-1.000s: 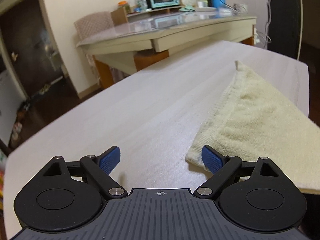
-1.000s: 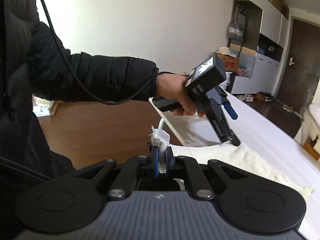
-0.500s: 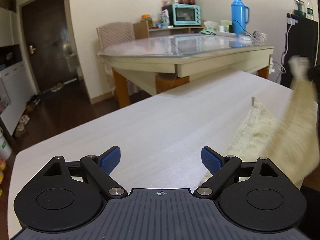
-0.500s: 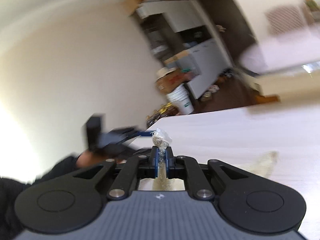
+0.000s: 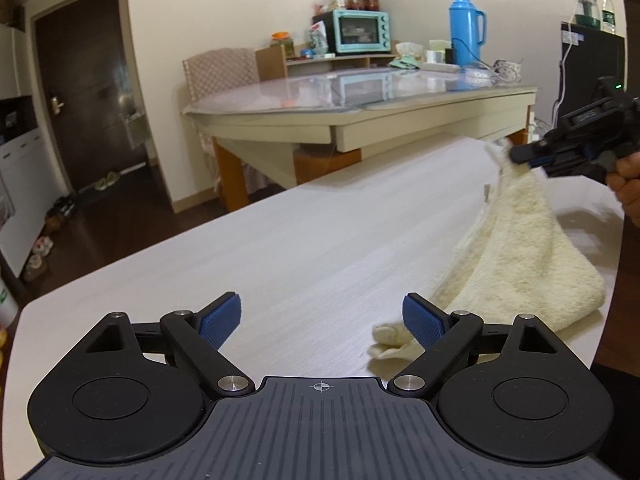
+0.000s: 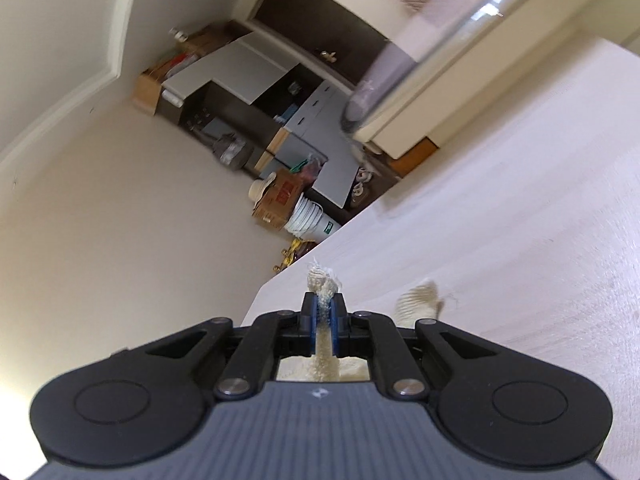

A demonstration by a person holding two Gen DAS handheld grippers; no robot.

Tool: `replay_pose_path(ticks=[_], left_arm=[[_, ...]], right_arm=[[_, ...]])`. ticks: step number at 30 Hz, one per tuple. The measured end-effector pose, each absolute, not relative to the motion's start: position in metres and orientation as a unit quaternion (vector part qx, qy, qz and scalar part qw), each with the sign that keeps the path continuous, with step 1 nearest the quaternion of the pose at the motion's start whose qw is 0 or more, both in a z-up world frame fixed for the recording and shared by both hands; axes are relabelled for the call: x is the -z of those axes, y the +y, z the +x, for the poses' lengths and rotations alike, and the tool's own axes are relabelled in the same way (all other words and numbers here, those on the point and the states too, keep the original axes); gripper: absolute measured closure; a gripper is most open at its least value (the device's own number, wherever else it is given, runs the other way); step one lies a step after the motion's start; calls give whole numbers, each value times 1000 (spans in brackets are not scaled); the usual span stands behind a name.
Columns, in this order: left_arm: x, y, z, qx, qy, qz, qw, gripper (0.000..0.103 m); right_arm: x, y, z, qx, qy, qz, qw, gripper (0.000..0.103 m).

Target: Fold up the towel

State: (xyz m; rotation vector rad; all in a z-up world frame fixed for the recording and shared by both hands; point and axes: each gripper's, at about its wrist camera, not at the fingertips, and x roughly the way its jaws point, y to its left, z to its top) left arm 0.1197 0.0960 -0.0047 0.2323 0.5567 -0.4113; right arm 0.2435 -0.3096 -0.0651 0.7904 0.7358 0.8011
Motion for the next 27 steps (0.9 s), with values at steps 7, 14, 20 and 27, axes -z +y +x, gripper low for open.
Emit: replay_pose_path(ticks=[7, 14, 20, 27], left_arm=[[14, 82, 119, 224, 277, 129, 925, 11], [28, 75, 121, 218, 290, 151, 920, 11], [31, 74, 122, 215, 292, 151, 920, 10], [25, 81, 117, 211, 280, 135, 927, 11]], right_arm=[[73, -304, 252, -330, 360, 349, 800, 90], [51, -302, 236, -299, 327, 286, 849, 83], [41, -290, 226, -309, 327, 236, 861, 73], [44, -273, 225, -307, 344, 195, 866, 84]])
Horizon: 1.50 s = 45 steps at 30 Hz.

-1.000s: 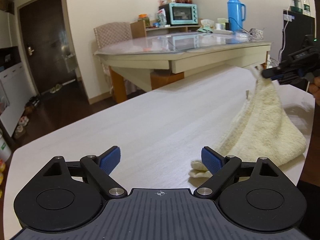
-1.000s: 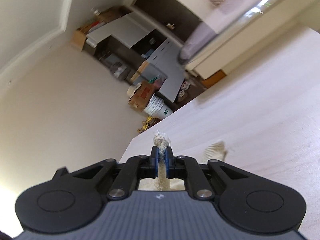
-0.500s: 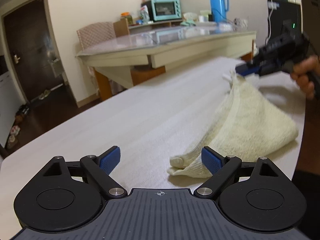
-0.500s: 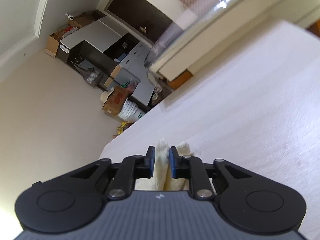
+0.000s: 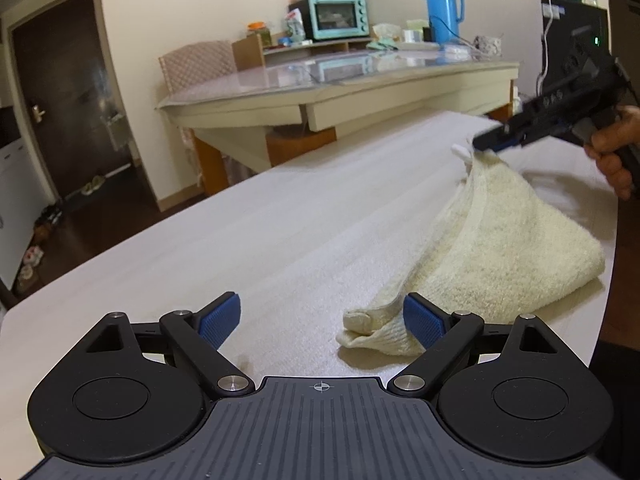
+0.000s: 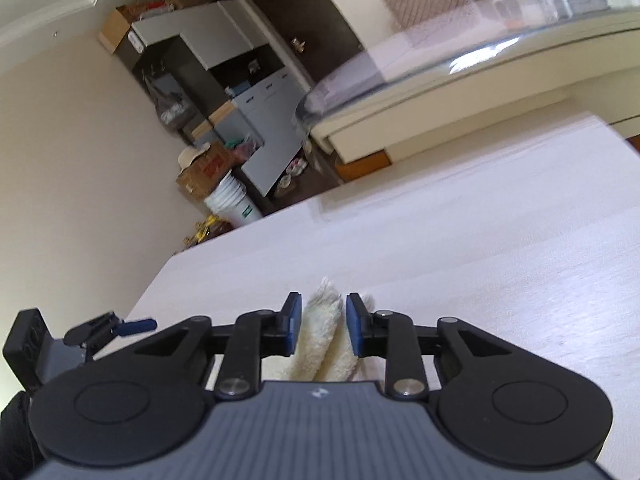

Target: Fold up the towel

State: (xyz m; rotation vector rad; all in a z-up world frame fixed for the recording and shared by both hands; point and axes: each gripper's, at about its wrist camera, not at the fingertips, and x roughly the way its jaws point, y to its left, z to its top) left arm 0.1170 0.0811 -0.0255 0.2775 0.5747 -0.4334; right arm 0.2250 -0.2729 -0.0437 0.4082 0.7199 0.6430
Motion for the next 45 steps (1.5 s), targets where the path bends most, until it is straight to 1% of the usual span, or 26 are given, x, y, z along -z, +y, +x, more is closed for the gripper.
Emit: replay_pose_path(ticks=[2, 5, 13, 16, 18, 26, 31, 32, 33, 34, 35, 38, 40, 42, 45], left_arm=[[21, 86, 113, 208, 273, 128, 930, 11], [19, 90, 113, 206, 270, 120, 933, 11], [31, 93, 131, 182, 297, 94, 933, 11], [34, 92, 134, 179, 302, 96, 931, 9], [34, 91, 135, 177, 304, 99, 931, 9], [31, 83, 140, 163, 313, 121, 928, 8], [31, 81, 139, 158, 316, 126, 927, 8], [31, 80, 139, 157, 317, 126, 927, 8], [31, 80, 139, 156, 317, 127, 927, 8], [31, 80, 139, 155, 317, 128, 927, 8], [31, 79, 140, 155, 318, 128, 927, 7], [31, 79, 141, 153, 320, 128, 926, 7], [31, 78, 141, 152, 320, 130, 926, 6], [30, 77, 140, 149, 319, 133, 926, 6], [27, 73, 136, 139, 315, 140, 928, 8]], right_arm=[[42, -274, 222, -306, 340, 193, 868, 87], [38, -282, 215, -301, 321, 203, 875, 87], [51, -282, 217, -274, 350, 189, 875, 87], [53, -280, 217, -270, 355, 176, 877, 86], [54, -280, 216, -268, 357, 169, 879, 81], [53, -279, 212, -267, 355, 150, 883, 80], [45, -281, 203, -266, 336, 146, 892, 79], [44, -282, 201, -266, 332, 145, 893, 75], [40, -282, 196, -266, 324, 142, 897, 67], [36, -282, 190, -268, 317, 137, 899, 64], [34, -282, 185, -271, 313, 131, 901, 59], [25, -279, 169, -281, 302, 105, 905, 56], [20, -275, 154, -292, 298, 81, 905, 49], [17, -271, 142, -302, 300, 64, 902, 40], [14, -261, 123, -320, 302, 35, 897, 37]])
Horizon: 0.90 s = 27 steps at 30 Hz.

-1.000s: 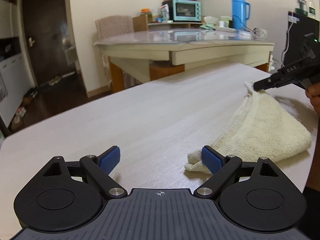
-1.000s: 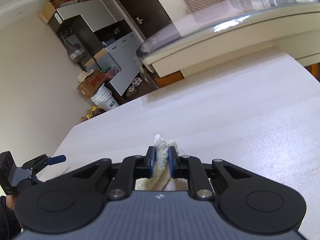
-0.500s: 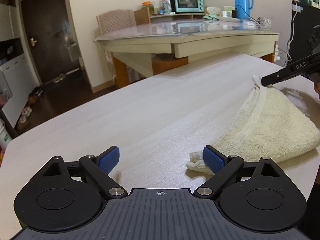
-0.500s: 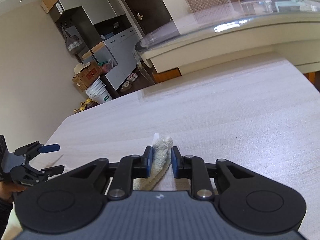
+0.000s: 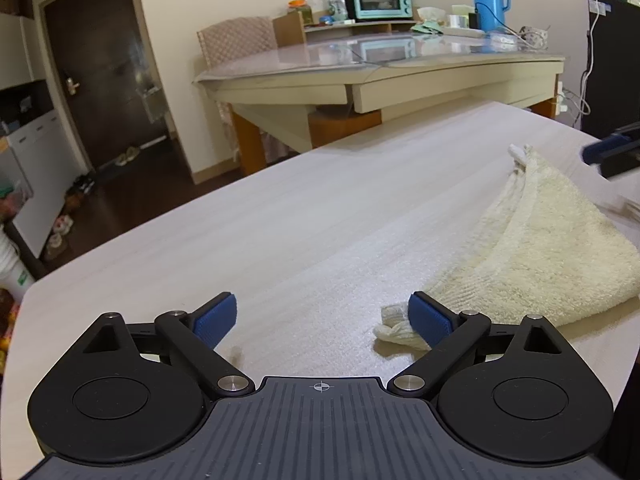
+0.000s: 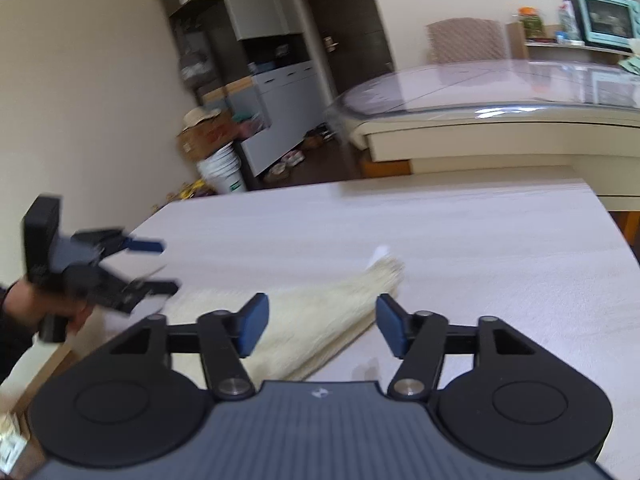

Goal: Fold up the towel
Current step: 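Fold the triangle tip with the left gripper toward the right gripper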

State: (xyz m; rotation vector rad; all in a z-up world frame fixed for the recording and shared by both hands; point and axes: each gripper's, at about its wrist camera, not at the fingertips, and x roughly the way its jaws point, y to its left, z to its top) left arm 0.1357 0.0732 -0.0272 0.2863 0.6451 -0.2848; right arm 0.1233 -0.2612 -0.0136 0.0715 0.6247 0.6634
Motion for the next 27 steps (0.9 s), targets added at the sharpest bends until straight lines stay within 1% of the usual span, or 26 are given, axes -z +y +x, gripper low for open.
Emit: replay_pose_path(ticks=[4, 6, 8, 19, 22, 24, 27], left_arm=[[18, 74, 121, 132, 298, 111, 939, 8], [17, 75, 114, 136, 298, 81, 941, 8], [20, 71, 110, 145, 305, 66, 939, 8], [36, 56, 113, 149, 318, 94, 932, 7], [37, 58, 114, 149, 318, 97, 931, 7], [37, 58, 117, 147, 316, 103, 932, 6], [37, 60, 125, 145, 314, 115, 931, 6]], right_arm=[[11, -249, 105, -333, 295, -14, 896, 33], [13, -245, 102, -335, 298, -29, 893, 31], [15, -242, 102, -336, 303, -37, 891, 30], [19, -237, 114, -334, 292, -43, 895, 30], [18, -244, 127, -319, 298, -23, 899, 30], [17, -250, 134, -309, 299, -5, 903, 27], [19, -254, 139, -306, 301, 10, 903, 26]])
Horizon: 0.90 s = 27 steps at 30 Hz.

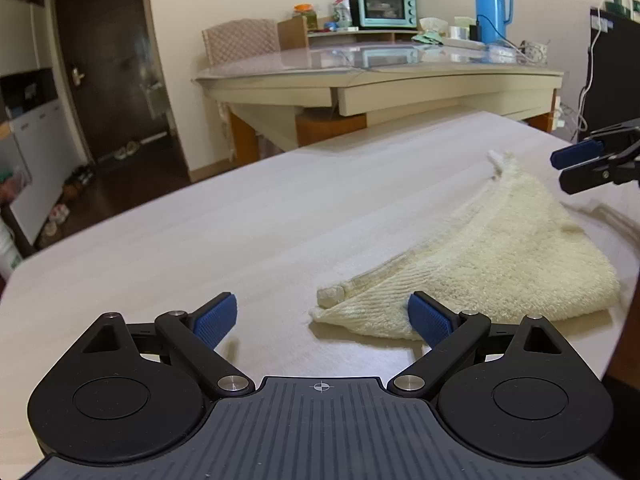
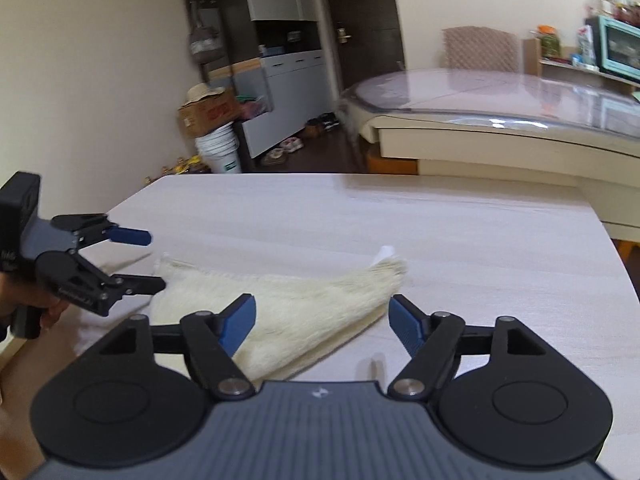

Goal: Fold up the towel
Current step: 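Fold the triangle tip with the left gripper toward the right gripper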

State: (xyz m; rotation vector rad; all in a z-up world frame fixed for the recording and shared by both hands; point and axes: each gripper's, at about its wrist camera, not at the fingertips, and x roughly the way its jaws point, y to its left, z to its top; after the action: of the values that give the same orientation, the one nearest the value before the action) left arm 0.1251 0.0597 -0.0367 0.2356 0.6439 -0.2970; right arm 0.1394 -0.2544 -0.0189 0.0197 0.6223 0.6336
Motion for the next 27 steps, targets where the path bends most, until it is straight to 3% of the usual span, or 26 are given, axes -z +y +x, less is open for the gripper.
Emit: replay_pose_path(ticks=[11, 16, 19, 21, 22, 24, 27], left_arm=[[24, 63, 133, 139, 311, 133, 931, 7], [15, 54, 119, 156, 287, 115, 938, 7], [16, 45, 125, 156, 286, 132, 936, 7], [17, 39, 132, 155, 286, 140, 935, 7], [17, 39, 135, 155, 287, 140, 935, 7], [19, 37, 138, 152, 288, 142, 935, 7], [22, 38, 144, 141, 287, 145, 936, 7]], right_arm=[[27, -265, 154, -285, 301, 46, 909, 26], [30, -275, 178, -276, 314, 95, 903, 34], [34, -277, 194, -268, 330, 122, 897, 51], [37, -278, 202, -252, 342, 129, 896, 72], [39, -278, 205, -248, 345, 131, 895, 77], [39, -278, 204, -251, 343, 132, 896, 84], [31, -280, 197, -258, 312, 130, 905, 84]])
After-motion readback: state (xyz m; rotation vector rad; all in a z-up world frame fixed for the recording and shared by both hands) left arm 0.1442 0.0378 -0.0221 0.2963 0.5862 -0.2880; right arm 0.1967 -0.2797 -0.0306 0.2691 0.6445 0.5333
